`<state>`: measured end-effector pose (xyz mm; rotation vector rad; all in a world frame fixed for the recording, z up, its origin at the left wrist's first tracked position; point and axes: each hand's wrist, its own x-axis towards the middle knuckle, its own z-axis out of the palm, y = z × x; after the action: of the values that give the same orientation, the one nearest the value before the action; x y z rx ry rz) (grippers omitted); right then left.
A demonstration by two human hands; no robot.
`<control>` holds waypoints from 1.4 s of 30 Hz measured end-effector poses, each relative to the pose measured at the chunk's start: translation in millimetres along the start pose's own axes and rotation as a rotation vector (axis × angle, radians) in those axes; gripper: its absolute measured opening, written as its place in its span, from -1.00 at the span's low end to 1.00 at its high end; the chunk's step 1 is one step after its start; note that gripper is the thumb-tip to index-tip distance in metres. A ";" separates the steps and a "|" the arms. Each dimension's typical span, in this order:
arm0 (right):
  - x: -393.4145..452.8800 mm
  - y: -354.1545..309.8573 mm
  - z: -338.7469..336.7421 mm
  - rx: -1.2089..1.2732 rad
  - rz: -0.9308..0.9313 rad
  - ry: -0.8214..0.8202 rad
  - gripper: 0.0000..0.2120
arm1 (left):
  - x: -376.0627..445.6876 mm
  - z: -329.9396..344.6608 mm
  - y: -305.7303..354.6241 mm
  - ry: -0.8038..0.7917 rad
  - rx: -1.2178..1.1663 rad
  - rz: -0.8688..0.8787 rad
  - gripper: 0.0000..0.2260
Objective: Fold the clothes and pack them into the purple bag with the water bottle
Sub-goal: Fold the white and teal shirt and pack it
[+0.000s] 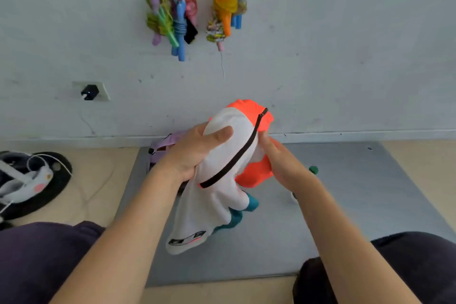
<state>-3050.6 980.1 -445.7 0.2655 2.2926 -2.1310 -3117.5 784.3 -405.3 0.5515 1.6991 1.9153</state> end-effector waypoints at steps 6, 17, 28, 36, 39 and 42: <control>-24.8 -31.8 -4.3 0.219 -0.021 -0.081 -0.70 | -9.3 -5.4 25.0 0.264 0.122 0.090 -0.52; -28.6 -19.8 27.0 0.151 -0.072 -0.115 -0.66 | -25.9 7.0 -26.2 0.261 -0.076 -0.009 -0.60; -26.0 -4.4 -9.0 0.229 0.023 -0.011 -0.59 | -20.3 -35.5 -31.7 0.119 0.214 -0.106 -0.62; -36.0 -6.9 -29.2 -0.124 0.024 0.078 -0.58 | -29.5 -63.9 -24.1 -0.070 0.235 -0.155 -0.63; -42.8 -10.0 -32.8 -0.246 0.072 -0.109 -0.68 | -29.4 -55.0 -25.2 0.007 0.061 -0.112 -0.70; -42.0 -9.1 -33.5 -0.260 0.078 -0.089 -0.77 | -27.2 -50.3 -29.9 0.193 0.331 -0.065 -0.84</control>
<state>-3006.5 1007.6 -429.2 0.2467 2.4281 -1.7469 -3123.6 730.6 -440.6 0.4351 2.1511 1.6963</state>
